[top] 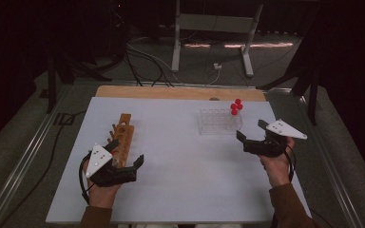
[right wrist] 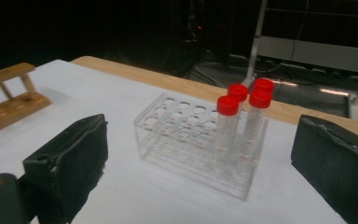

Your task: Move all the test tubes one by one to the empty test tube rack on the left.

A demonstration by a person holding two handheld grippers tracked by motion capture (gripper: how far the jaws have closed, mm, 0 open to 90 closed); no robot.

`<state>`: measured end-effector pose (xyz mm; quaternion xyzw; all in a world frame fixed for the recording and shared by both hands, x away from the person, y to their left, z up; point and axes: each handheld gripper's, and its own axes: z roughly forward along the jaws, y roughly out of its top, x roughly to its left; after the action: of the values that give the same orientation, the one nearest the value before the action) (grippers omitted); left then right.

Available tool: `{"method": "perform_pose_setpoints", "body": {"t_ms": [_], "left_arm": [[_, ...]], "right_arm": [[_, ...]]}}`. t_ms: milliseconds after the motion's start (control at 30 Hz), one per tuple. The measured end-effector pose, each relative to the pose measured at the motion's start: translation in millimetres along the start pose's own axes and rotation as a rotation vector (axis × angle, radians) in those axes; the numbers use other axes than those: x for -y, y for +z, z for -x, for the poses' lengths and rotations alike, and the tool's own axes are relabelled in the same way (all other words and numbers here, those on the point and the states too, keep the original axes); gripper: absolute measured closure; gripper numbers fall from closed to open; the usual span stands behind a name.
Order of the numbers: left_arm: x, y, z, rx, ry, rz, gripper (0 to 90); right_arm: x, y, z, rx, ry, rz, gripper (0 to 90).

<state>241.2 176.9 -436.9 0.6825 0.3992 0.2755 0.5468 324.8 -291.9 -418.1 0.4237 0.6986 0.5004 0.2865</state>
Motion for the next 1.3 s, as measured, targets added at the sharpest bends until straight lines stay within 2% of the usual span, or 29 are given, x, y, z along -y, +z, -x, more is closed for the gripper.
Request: {"method": "perform_pose_setpoints", "body": {"t_ms": [133, 300, 433, 533, 733, 967, 1167, 1300], "left_arm": [[0.9, -0.1, 0.4, 0.001, -0.002, 0.001, 1.1], [2.2, 1.1, 0.9, 0.013, -0.013, 0.003, 1.1], [2.9, 2.1, 2.0, 0.017, -0.013, 0.000, 1.1], [2.8, 2.1, 2.7, 0.020, -0.014, 0.003, 1.1], [3.9, 2.9, 2.0, 0.024, -0.023, 0.001, 1.1], [4.0, 2.5, 2.3, 0.026, -0.022, 0.002, 1.1], [4.2, 2.0, 2.3, 0.025, -0.023, 0.000, 1.1], [4.7, 2.1, 2.1, 0.025, -0.027, -0.001, 1.1]], "right_arm": [[-3.3, 15.2, 5.4, 0.034, 0.003, -0.016, 7.2], [-3.3, 35.4, 10.0, 0.053, 0.013, -0.048, 11.0], [1.7, 53.0, 14.4, 0.058, 0.054, -0.072, 16.8], [7.3, 64.9, 16.3, 0.067, 0.070, -0.085, 25.5], [14.4, 83.0, 16.4, 0.105, 0.059, -0.094, 46.5], [20.4, 95.7, 15.8, 0.135, 0.061, -0.106, 63.0], [26.0, 104.5, 16.8, 0.151, 0.076, -0.134, 67.3], [27.7, 106.4, 17.4, 0.168, 0.089, -0.129, 73.3]]}}
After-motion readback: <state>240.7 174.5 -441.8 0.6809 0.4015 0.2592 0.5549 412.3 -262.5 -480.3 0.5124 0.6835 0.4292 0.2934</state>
